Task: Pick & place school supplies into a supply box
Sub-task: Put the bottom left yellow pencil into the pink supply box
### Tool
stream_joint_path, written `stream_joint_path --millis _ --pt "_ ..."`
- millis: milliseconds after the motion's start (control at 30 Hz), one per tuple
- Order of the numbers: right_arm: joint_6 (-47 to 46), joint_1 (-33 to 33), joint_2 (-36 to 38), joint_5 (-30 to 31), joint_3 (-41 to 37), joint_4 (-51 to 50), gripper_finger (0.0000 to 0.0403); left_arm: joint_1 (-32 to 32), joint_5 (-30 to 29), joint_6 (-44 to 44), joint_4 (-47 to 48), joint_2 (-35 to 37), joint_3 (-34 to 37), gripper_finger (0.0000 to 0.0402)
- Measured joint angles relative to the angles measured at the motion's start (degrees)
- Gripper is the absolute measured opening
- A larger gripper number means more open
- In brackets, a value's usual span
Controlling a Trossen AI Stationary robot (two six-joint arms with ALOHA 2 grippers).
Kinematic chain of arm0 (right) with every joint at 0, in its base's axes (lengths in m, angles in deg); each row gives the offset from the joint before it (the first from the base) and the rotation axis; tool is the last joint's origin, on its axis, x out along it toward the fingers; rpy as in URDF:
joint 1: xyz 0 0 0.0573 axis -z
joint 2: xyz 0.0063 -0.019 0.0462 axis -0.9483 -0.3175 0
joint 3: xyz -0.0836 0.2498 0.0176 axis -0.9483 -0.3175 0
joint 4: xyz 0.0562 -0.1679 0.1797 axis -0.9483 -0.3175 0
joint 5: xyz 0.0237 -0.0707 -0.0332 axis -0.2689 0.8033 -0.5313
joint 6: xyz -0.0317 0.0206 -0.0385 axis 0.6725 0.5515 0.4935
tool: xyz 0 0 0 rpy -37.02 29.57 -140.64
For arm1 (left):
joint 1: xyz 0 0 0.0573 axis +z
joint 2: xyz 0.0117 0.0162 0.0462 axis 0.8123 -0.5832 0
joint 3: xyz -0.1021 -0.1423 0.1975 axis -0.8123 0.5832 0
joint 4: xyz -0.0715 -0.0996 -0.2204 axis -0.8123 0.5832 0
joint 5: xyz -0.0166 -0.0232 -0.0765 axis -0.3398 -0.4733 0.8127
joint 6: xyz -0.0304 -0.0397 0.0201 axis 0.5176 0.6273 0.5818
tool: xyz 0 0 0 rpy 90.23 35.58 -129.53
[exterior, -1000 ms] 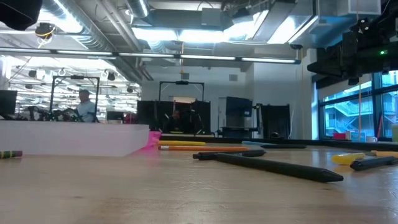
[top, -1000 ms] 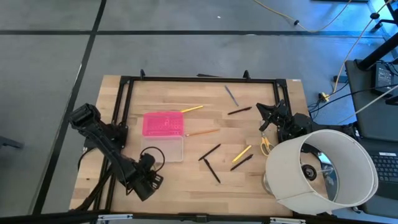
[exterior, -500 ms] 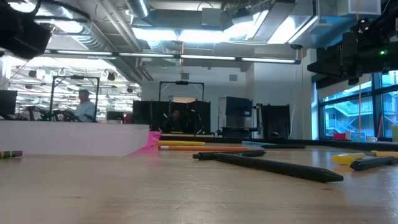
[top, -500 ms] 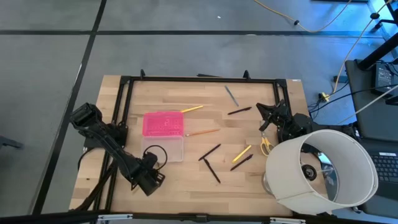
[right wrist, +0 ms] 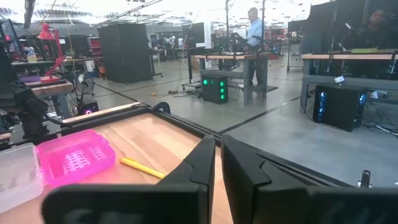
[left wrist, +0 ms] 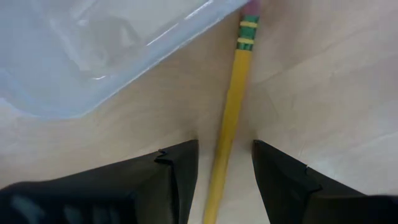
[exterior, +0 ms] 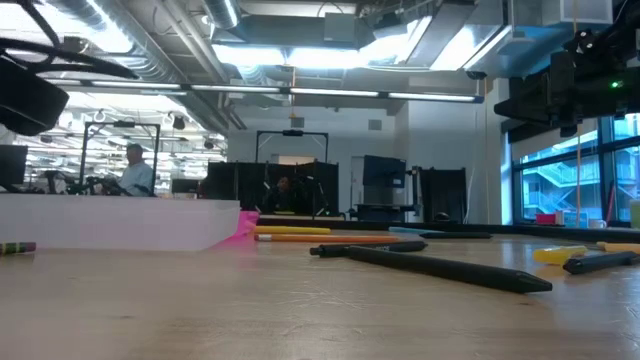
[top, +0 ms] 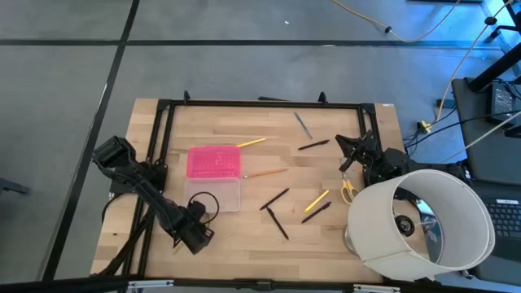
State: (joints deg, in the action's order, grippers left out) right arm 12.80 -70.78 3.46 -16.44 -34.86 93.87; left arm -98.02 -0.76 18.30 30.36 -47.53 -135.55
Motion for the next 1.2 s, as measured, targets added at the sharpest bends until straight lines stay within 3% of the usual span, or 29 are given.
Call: stream_joint_path --millis 167,600,933,1200 --pt "0.0 0.0 0.0 0.0 0.0 0.0 0.0034 0.1 2.0 -4.2 0.0 -1.3 -0.1 0.0129" --pt "0.0 0.0 0.0 0.0 0.0 0.0 0.0034 2.9 4.4 -23.8 -1.4 -1.5 0.0 0.0014" --pt "0.0 0.0 0.0 0.0 0.0 0.0 0.0034 6.1 8.4 -45.3 -3.2 -1.5 0.0 0.0007" --pt "0.0 0.0 0.0 0.0 0.0 0.0 0.0034 6.0 7.6 -49.1 -3.0 -1.8 -1.8 0.0005"
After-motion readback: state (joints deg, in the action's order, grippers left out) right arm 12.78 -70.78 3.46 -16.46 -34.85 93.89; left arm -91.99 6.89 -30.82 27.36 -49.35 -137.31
